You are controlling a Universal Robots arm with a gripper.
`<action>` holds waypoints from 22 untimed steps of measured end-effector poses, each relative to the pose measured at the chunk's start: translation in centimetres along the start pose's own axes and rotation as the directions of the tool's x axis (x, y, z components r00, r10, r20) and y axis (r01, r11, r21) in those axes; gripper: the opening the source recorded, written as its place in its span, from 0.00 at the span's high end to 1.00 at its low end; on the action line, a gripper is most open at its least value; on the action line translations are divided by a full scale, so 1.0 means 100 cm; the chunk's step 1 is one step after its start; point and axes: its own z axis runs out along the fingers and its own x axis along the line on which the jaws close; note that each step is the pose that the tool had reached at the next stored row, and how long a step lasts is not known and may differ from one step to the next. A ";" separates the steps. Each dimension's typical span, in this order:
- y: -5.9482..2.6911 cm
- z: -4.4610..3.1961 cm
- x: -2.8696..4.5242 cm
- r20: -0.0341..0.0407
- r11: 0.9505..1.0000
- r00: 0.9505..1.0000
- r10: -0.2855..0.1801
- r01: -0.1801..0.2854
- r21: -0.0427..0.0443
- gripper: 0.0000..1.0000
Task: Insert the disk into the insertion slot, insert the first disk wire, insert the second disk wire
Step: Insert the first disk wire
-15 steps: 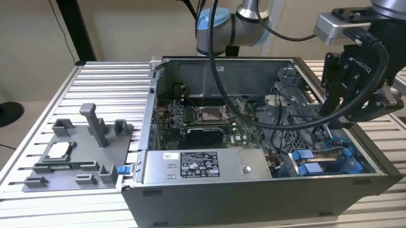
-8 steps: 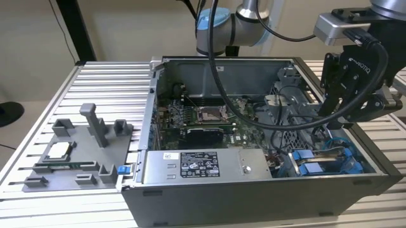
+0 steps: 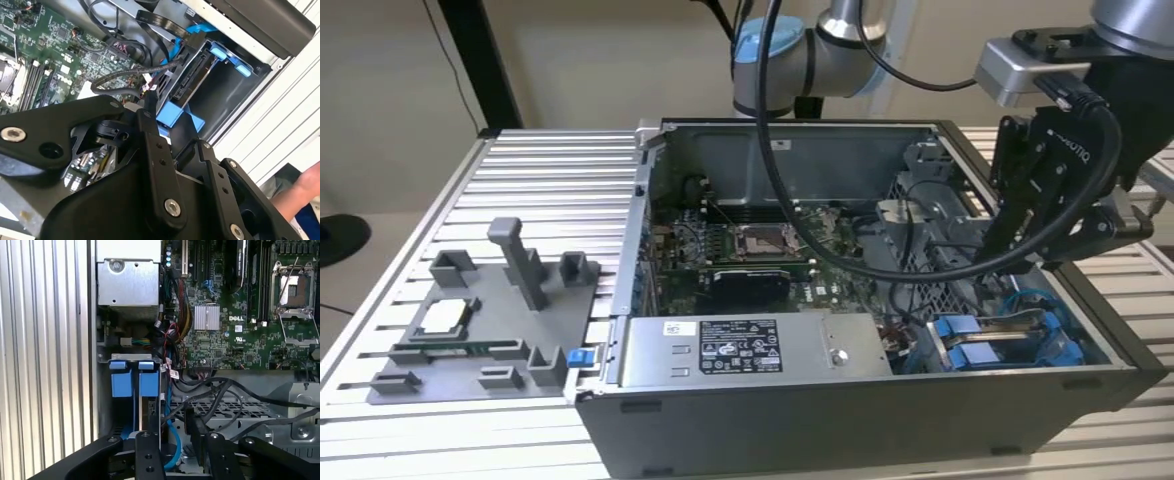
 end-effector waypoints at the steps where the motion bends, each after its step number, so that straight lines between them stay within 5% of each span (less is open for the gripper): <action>1: 0.0000 0.0006 0.0000 0.003 1.000 1.000 0.002 -0.002 0.000 0.00; 7: 0.0001 0.0037 -0.0006 0.026 1.000 0.999 0.023 -0.023 0.000 0.00; 22: 0.0054 0.0081 -0.0007 0.052 0.995 0.994 0.100 -0.101 0.001 0.00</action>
